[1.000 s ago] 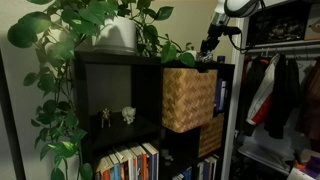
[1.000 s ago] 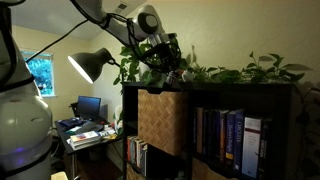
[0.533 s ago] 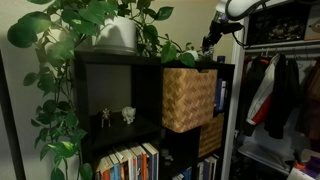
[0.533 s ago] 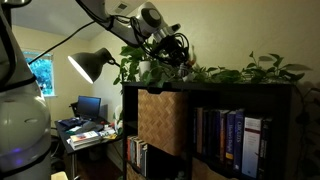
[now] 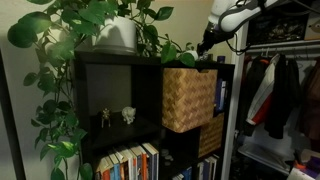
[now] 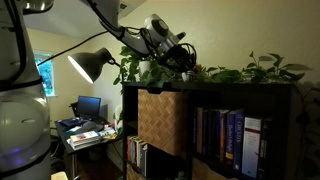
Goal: Partially pull out the basket from the shelf, remove socks from it then put them on top of the shelf, and then push the basket back into the shelf
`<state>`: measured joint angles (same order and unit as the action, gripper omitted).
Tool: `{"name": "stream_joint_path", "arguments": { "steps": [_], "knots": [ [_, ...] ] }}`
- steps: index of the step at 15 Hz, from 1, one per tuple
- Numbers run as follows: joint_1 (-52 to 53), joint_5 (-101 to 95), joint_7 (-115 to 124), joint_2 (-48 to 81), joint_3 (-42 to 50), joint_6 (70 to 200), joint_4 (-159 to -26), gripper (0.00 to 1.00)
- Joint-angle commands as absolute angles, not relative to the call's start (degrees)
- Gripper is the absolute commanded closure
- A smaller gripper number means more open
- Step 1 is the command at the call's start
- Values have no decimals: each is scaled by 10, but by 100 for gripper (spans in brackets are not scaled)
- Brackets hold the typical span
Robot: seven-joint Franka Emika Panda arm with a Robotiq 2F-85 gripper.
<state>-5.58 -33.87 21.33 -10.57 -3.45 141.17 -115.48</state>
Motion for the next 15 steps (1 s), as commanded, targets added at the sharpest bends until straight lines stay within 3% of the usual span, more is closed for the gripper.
{"name": "stream_joint_path", "arguments": {
  "steps": [1,2,10,15],
  "knots": [
    [-61,-390,249,-72,-38,1437,-1127,89],
    [-58,-398,254,-67,-36,1438,-1121,49],
    [-40,-391,252,-95,-35,1402,-1104,1],
    [-20,-273,180,-134,-33,1351,-1127,0]
  ]
}}
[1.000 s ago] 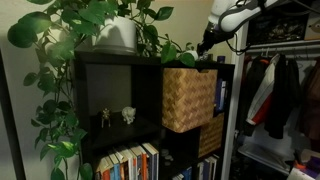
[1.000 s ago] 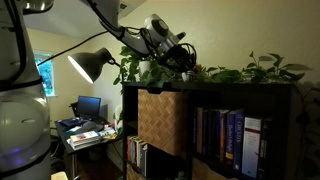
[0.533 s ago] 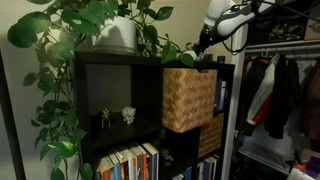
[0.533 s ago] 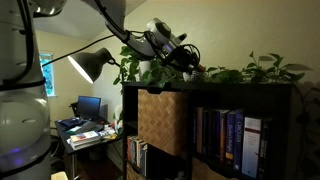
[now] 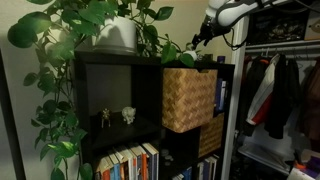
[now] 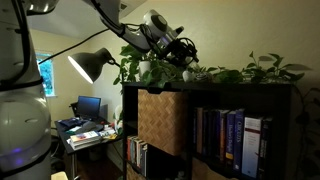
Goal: Partially pull out the basket from the shelf, remove socks from it then put them on top of the shelf, and then push the basket back into the shelf
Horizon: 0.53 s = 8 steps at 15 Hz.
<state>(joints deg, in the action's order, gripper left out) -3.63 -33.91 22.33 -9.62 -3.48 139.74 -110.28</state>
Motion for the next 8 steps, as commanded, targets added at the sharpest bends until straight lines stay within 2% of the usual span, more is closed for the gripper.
{"name": "stream_joint_path", "arguments": {
  "steps": [1,8],
  "knots": [
    [-17,-249,167,-141,-34,1333,-1129,0],
    [6,-140,86,-166,-34,1231,-1142,0]
  ]
}}
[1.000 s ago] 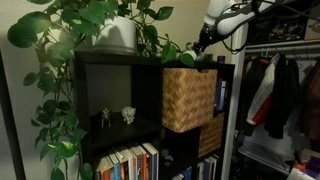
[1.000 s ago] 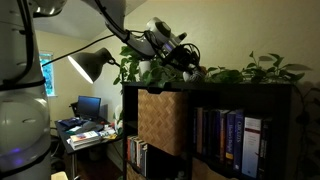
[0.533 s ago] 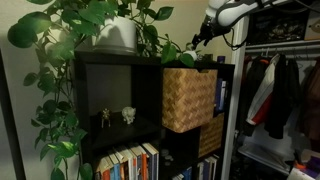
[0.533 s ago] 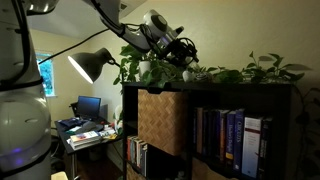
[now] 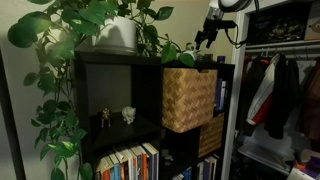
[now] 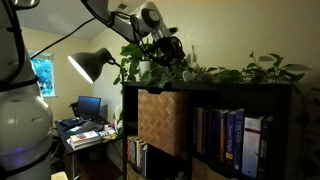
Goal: Partially pull out the basket from the shelf, remove socks from it then put them on top of the shelf, and then push the basket back into the shelf
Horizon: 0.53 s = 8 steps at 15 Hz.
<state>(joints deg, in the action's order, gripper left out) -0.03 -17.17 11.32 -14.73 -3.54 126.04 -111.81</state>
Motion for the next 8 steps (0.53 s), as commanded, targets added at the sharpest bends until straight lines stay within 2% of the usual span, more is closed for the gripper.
{"name": "stream_joint_path", "arguments": {
  "steps": [1,8],
  "knots": [
    [6,-134,84,-164,-34,1224,-1145,0],
    [10,-76,50,-134,-27,1244,-1191,0]
  ]
}}
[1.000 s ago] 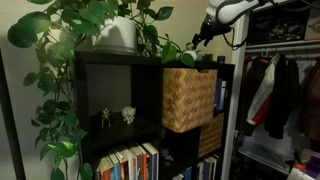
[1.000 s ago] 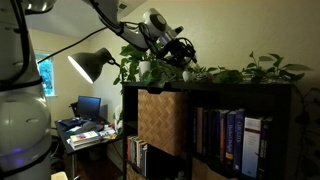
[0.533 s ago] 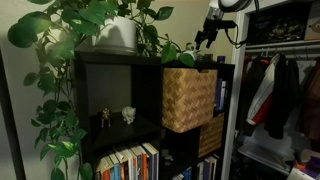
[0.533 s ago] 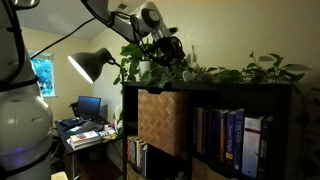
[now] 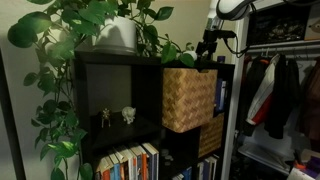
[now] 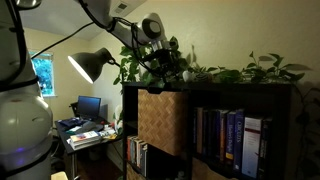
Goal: Partially pull out the basket from the shelf, remove socks from it then put them on top of the shelf, and then push the basket back into the shelf
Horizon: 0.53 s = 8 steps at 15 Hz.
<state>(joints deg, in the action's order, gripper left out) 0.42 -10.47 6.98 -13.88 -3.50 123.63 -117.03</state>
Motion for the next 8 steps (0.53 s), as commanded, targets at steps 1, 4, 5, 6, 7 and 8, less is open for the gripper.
{"name": "stream_joint_path", "arguments": {
  "steps": [1,4,5,6,7,8],
  "knots": [
    [10,-68,47,-129,-26,1243,-1193,0],
    [8,-64,44,-109,-28,1262,-1206,0],
    [8,-62,39,-100,-28,1268,-1208,0],
    [8,-65,41,-92,-28,1273,-1211,0],
    [8,-67,38,-83,-28,1280,-1213,0],
    [8,-66,32,-75,-28,1286,-1215,0]
  ]
}}
